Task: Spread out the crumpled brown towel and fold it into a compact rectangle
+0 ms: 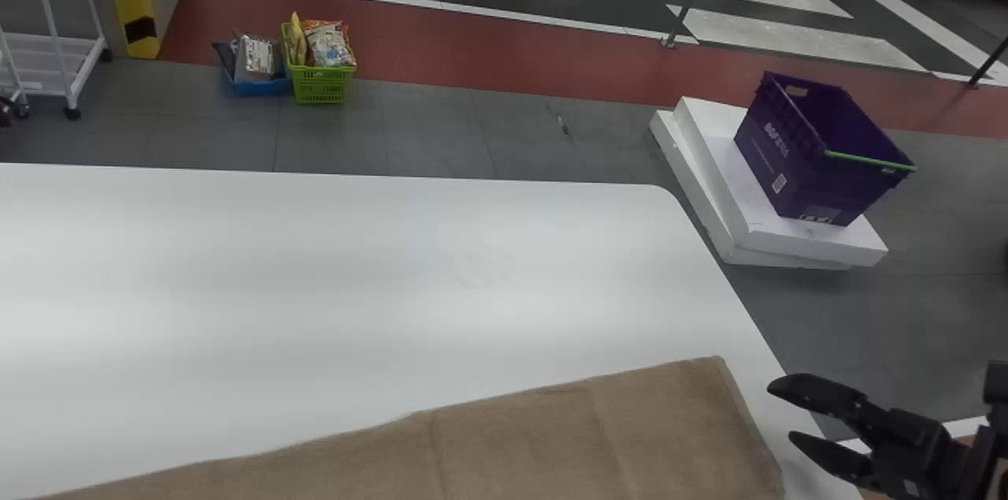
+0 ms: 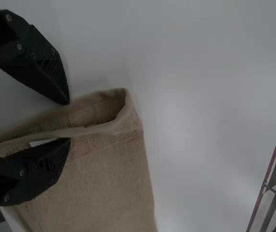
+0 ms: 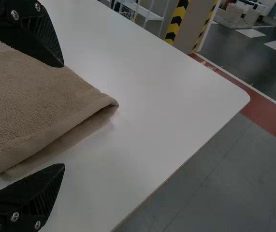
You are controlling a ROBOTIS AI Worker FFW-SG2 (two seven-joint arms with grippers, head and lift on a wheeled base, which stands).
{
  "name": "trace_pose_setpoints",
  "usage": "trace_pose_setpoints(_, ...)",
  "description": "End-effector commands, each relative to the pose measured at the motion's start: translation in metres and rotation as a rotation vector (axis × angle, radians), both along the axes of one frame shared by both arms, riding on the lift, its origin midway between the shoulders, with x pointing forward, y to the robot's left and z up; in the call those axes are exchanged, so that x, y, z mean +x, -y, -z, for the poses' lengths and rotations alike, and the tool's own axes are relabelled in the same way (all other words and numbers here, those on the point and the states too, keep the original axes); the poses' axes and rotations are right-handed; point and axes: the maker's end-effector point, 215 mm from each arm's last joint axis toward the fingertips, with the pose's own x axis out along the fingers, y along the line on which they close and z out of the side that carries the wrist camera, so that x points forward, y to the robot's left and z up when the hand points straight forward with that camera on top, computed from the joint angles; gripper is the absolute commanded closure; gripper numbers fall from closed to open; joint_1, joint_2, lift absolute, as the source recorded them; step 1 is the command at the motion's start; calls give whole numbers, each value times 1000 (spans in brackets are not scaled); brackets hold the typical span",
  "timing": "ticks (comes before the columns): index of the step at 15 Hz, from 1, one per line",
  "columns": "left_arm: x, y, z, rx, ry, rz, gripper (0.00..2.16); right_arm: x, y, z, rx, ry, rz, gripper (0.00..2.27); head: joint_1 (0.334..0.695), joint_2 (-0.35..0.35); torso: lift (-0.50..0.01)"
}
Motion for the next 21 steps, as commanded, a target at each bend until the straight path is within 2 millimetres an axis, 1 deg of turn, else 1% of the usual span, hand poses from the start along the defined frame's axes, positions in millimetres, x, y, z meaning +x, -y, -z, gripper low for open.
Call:
trace_pose_setpoints(1,2,-9,-8,11,17,-8,1443,1,-2,1,5,-2,-3,66,695,-350,-127)
trace_pose_setpoints(2,3,-17,-12,24,25,-17,1447,1,-4,2,8,-2,-5,66,695,-350,-127)
trace_pose_setpoints(3,5,-26,-17,37,35,-29,1909,1,-6,3,9,-5,-7,66,695,-350,-127)
trace_pose_setpoints(4,6,-31,-21,42,42,-32,2128,1,-6,3,9,-5,-7,66,695,-350,-127)
trace_pose_setpoints(5,6,-33,-25,26,46,-28,2128,0,-5,3,11,-3,-4,66,695,-350,-127)
trace_pose_setpoints(6,5,-30,-28,6,46,-20,2128,0,-4,3,12,-3,-1,66,695,-332,-127)
trace_pose_setpoints(7,4,-27,-28,-4,45,-14,2118,0,-4,3,12,-3,-2,66,695,-330,-127)
trace_pose_setpoints(10,6,-29,-28,2,46,-16,2118,0,-6,5,16,-5,-1,66,695,-331,-127)
trace_pose_setpoints(11,5,-28,-29,-6,43,-12,2088,-1,-5,4,15,-3,2,66,695,-330,-127)
trace_pose_setpoints(12,2,-21,-30,-32,37,-1,1855,-1,-4,4,15,-2,5,66,695,-327,-127)
trace_pose_setpoints(13,-1,-15,-30,-57,26,5,1514,-1,-3,4,15,-2,6,66,695,-331,-127)
trace_pose_setpoints(14,-2,-13,-30,-60,25,11,1220,-1,-3,3,16,-1,6,66,695,-338,-127)
trace_pose_setpoints(15,-3,-11,-30,-63,22,12,1031,-1,-4,4,16,-1,4,66,695,-348,-127)
trace_pose_setpoints(17,-3,-13,-28,-52,20,7,1011,-1,-4,4,20,-1,4,70,695,-350,-127)
trace_pose_setpoints(18,-3,-17,-25,-33,15,-2,768,-1,-4,4,23,1,5,70,695,-350,-127)
trace_pose_setpoints(21,-4,-22,-16,6,-2,-10,701,-1,-3,3,23,3,8,70,695,-350,-127)
